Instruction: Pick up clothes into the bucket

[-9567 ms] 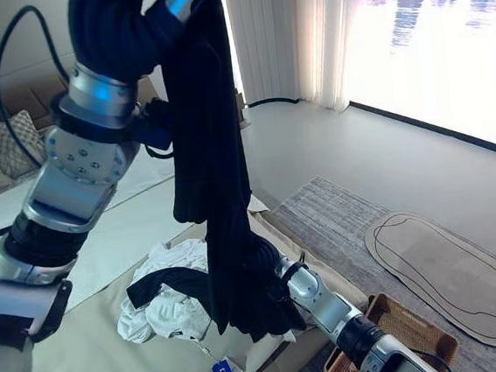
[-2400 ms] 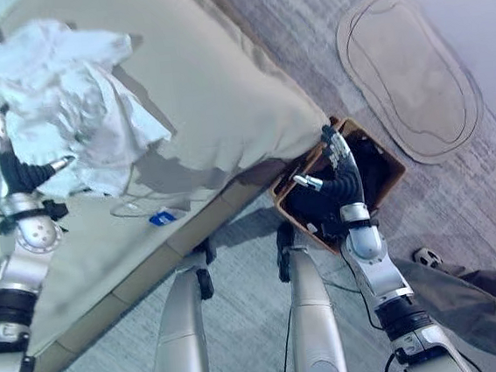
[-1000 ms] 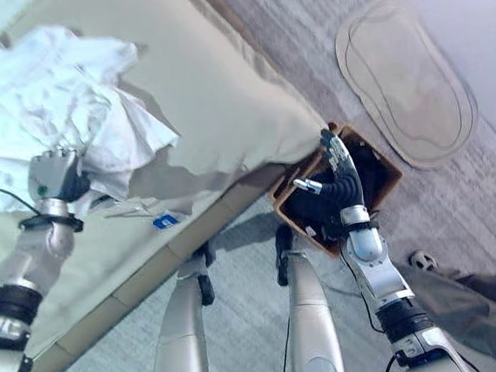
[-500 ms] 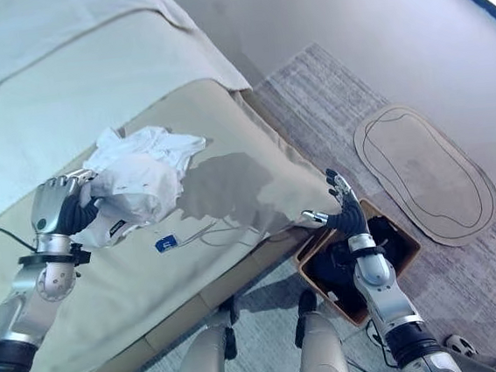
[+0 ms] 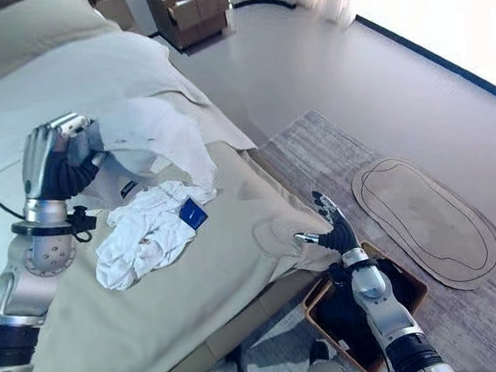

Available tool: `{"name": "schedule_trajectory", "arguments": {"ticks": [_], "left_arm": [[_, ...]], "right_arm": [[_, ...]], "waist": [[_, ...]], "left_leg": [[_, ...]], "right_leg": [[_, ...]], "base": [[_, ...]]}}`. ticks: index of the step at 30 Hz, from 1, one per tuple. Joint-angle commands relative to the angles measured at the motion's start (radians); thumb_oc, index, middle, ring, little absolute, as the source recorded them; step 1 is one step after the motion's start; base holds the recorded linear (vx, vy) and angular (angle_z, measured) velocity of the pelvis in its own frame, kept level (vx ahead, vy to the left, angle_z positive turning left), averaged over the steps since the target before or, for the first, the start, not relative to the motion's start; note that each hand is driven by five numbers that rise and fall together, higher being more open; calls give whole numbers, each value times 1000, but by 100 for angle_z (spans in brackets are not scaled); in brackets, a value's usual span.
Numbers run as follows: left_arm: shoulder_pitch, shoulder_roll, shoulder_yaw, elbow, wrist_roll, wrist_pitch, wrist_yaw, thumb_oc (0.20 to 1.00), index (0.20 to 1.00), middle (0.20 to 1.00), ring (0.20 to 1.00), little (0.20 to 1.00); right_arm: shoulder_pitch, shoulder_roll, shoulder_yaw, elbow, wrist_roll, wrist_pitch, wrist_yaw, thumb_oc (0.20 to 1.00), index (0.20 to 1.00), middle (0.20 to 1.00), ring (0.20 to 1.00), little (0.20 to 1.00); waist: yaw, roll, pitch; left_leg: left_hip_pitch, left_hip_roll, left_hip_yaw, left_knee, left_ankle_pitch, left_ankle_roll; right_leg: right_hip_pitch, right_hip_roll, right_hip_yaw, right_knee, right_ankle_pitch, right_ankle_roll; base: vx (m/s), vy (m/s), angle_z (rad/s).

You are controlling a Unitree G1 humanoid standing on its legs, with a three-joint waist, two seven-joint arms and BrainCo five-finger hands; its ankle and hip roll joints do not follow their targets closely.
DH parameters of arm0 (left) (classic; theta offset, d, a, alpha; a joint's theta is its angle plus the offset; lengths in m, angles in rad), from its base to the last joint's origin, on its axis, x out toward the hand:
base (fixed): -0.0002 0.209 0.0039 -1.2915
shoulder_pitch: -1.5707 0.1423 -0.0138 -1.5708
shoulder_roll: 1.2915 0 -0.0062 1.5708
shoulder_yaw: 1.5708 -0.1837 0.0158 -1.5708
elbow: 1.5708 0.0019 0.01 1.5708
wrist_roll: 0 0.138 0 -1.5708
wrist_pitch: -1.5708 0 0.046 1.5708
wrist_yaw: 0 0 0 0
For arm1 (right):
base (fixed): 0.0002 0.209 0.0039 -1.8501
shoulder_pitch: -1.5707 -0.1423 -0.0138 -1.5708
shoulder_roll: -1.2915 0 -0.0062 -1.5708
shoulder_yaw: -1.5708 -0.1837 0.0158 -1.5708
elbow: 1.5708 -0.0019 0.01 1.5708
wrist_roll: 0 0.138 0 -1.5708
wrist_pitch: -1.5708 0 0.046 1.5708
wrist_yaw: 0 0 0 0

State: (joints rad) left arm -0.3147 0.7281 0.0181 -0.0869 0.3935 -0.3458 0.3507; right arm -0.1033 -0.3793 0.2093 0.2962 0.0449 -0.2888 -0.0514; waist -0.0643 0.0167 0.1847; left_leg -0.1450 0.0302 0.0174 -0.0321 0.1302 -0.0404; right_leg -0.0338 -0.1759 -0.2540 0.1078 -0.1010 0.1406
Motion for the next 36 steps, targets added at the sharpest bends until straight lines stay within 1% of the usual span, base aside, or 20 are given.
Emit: {"name": "schedule_trajectory", "arguments": {"ticks": [1,3,4,5,6,7,8,11,12,13,14,15,17,19,24,25,26,29,32,36], "left_arm": [[-94,-30,-32,-62,-157,-83,-54,200,200,200,200,200],[-101,-41,-57,-80,-191,-90,-77,200,200,200,200,200],[-107,-62,-92,-99,-237,-94,-117,200,200,200,200,200],[-109,-76,-113,-102,-237,-92,-129,200,200,200,200,200],[-116,-89,-136,-104,-236,-89,-136,200,200,200,200,200],[-115,-107,-160,-104,-246,-86,-149,200,200,200,200,200],[-116,-107,-161,-104,-246,-86,-149,200,200,200,200,200],[-84,-133,-171,-104,-273,-82,-160,200,200,200,200,200],[-44,-142,-167,-100,-300,-85,-174,200,200,200,200,200],[-43,-142,-167,-100,-301,-85,-175,200,200,200,200,200],[-9,-156,-169,-111,-348,-90,-196,200,200,200,200,200],[-7,-156,-168,-112,-350,-89,-198,200,200,200,200,200],[41,-203,-180,-120,-434,-96,-240,200,200,200,200,200],[49,-219,-192,-128,-450,-96,-252,200,200,200,200,200],[62,-252,-235,-130,-481,-89,-274,200,200,200,200,200],[62,-252,-235,-130,-481,-89,-274,200,200,200,200,200],[69,-257,-238,-134,-493,-88,-282,200,200,200,200,200],[79,-262,-240,-140,-505,-89,-289,200,200,200,200,200],[88,-259,-233,-154,-514,-89,-288,200,200,200,200,200],[107,-277,-236,-155,-579,-91,-306,200,200,200,200,200]], "right_arm": [[-56,-33,58,-88,-73,-39,23,1000,1000,1000,1000,1000],[-73,-40,79,-110,-84,-40,40,1000,1000,1000,1000,1000],[-99,-43,113,-125,-80,-35,67,1000,1000,1000,1000,1000],[-113,-37,130,-132,-76,-33,75,1000,1000,1000,1000,1000],[-128,-22,141,-135,-52,-31,79,1000,1000,1000,1000,1000],[-139,15,146,-132,15,-29,78,1000,1000,1000,1000,1000],[-139,15,146,-131,17,-29,79,1000,1000,1000,1000,1000],[-136,60,140,-156,107,-29,73,1000,1000,1000,1000,1000],[-117,62,113,-206,132,-36,68,1000,1000,1000,1000,1000],[-115,61,114,-208,132,-35,68,1000,1000,1000,1000,1000],[-94,61,92,-228,148,-41,69,1000,1000,1000,1000,1000],[-92,60,92,-229,149,-41,69,1000,1000,1000,1000,1000],[-87,65,93,-211,179,-40,76,1000,1000,1000,1000,1000],[-89,74,101,-195,224,-37,90,1000,1000,1000,1000,1000],[-82,138,137,-143,480,-21,174,1000,1000,1000,1000,1000],[-82,138,137,-143,480,-21,174,1000,1000,1000,1000,1000],[-81,155,161,-133,546,-11,207,1000,1000,1000,1000,1000],[-86,159,194,-128,559,-8,219,1000,1000,1000,1000,1000],[-84,173,191,-143,613,-13,226,1000,1000,1000,1000,1000],[-81,173,191,-158,609,-23,224,1000,1000,1000,1000,1000]], "waist": [[6,-13,-65],[8,-17,-73],[13,-19,-82],[14,-20,-89],[17,-22,-95],[19,-22,-105],[20,-23,-104],[20,-24,-115],[15,-26,-117],[16,-26,-120],[11,-26,-123],[12,-25,-124],[10,-29,-130],[10,-30,-132],[12,-38,-136],[12,-38,-135],[13,-38,-137],[17,-39,-143],[20,-38,-148],[19,-38,-149]], "left_leg": [[37,1,-4,15,-92,-5],[43,1,-5,15,-94,-5],[62,0,0,10,-98,-4],[70,0,3,6,-100,-4],[77,2,6,3,-101,-4],[85,3,11,-1,-101,-4],[87,3,11,-2,-101,-4],[100,6,17,-9,-99,-5],[101,7,18,-10,-91,-3],[107,9,18,-13,-98,-4],[114,10,18,-15,-100,-4],[115,10,18,-15,-100,-4],[128,11,23,-18,-102,-4],[131,11,24,-18,-103,-3],[138,12,22,-18,-103,-5],[138,12,21,-18,-102,-5],[138,13,22,-19,-102,-6],[138,13,25,-17,-104,-7],[136,14,27,-16,-105,-6],[138,12,25,-17,-103,-6]], "right_leg": [[-53,-66,3,-57,163,64],[-44,-66,3,-60,162,64],[-26,-67,0,-72,165,67],[-18,-66,-1,-79,166,68],[-10,-66,-3,-89,169,69],[0,-64,-5,-97,173,69],[1,-63,-4,-98,173,69],[12,-57,0,-109,175,65],[13,-54,4,-111,181,61],[17,-53,4,-112,174,62],[21,-51,6,-112,173,61],[22,-51,6,-112,173,61],[34,-49,5,-116,173,59],[37,-49,6,-116,173,58],[45,-48,6,-114,168,54],[45,-48,6,-114,168,54],[45,-48,5,-116,170,53],[44,-46,8,-126,177,53],[41,-45,10,-133,180,53],[44,-45,11,-131,181,52]], "base": [[44,-17,4],[19,-6,0],[45,-4,-1],[53,-14,-3],[43,-22,-7],[26,-20,-8],[21,-15,-5],[0,0,0],[0,0,0],[20,-15,-3],[45,-7,-2],[0,0,0],[11,-10,-3],[0,0,0],[0,0,0],[0,0,0],[0,0,0],[0,0,0],[0,0,0],[4,1,-4]]}}
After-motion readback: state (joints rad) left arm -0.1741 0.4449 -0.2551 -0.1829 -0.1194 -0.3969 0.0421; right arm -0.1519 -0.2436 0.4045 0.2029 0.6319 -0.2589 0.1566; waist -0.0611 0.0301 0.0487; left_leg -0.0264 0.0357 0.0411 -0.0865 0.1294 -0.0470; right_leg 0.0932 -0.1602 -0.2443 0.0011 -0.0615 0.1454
